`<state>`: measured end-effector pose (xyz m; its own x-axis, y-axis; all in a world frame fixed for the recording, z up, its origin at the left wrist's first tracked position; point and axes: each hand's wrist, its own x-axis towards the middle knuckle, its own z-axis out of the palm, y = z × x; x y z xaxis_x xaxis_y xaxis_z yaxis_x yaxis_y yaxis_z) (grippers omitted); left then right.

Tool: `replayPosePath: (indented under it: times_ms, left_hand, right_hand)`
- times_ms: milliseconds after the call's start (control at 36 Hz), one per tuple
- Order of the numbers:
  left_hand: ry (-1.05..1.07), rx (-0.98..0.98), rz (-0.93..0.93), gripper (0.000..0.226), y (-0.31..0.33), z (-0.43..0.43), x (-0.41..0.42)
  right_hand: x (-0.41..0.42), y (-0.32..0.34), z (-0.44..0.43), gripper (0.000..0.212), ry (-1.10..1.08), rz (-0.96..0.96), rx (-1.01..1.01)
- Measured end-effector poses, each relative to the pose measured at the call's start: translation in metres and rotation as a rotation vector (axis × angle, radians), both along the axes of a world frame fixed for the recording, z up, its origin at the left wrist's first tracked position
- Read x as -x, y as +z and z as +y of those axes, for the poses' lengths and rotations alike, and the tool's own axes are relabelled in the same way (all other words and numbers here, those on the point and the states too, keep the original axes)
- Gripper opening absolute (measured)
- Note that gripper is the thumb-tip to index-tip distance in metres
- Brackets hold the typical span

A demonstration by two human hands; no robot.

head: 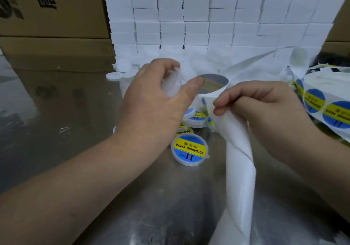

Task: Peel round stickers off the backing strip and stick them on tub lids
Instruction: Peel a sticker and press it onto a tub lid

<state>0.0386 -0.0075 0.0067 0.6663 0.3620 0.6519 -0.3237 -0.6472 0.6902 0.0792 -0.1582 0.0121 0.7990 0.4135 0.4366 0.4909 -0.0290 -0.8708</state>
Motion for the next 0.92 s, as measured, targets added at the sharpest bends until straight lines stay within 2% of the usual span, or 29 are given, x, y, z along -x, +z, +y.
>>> replayPosePath:
  times_ms: [83,194,417,667,750,806,861,917]
  left_hand:
    - [0.001,-0.043,-0.015,0.033,0.001,0.0,0.0]
    - [0.024,-0.132,-0.029,0.046,0.001,0.0,0.001]
    - [0.032,-0.168,0.043,0.054,0.0,0.002,-0.001]
    - [-0.026,-0.134,0.151,0.042,-0.007,0.002,-0.005]
    - [-0.073,-0.014,0.159,0.021,-0.005,0.003,-0.005]
    - [-0.159,0.184,0.156,0.005,0.001,0.003,-0.005]
    - [-0.284,0.449,0.163,0.013,0.005,0.003,-0.007]
    - [-0.355,0.616,0.206,0.022,0.006,0.004,-0.009]
  right_hand:
    - [-0.007,0.002,-0.002,0.029,0.061,0.056,-0.036]
    - [-0.012,0.003,-0.003,0.033,0.024,0.125,-0.062]
    - [-0.01,0.001,-0.002,0.018,-0.116,0.08,-0.028]
    - [-0.007,-0.003,0.002,0.032,-0.223,0.104,-0.083]
    - [-0.013,0.003,-0.004,0.038,-0.349,0.086,-0.123]
    - [-0.017,0.008,-0.009,0.038,-0.392,0.113,-0.19]
    - [-0.016,0.01,-0.009,0.036,-0.369,0.112,-0.207]
    - [-0.011,0.007,-0.005,0.036,-0.283,0.085,-0.175]
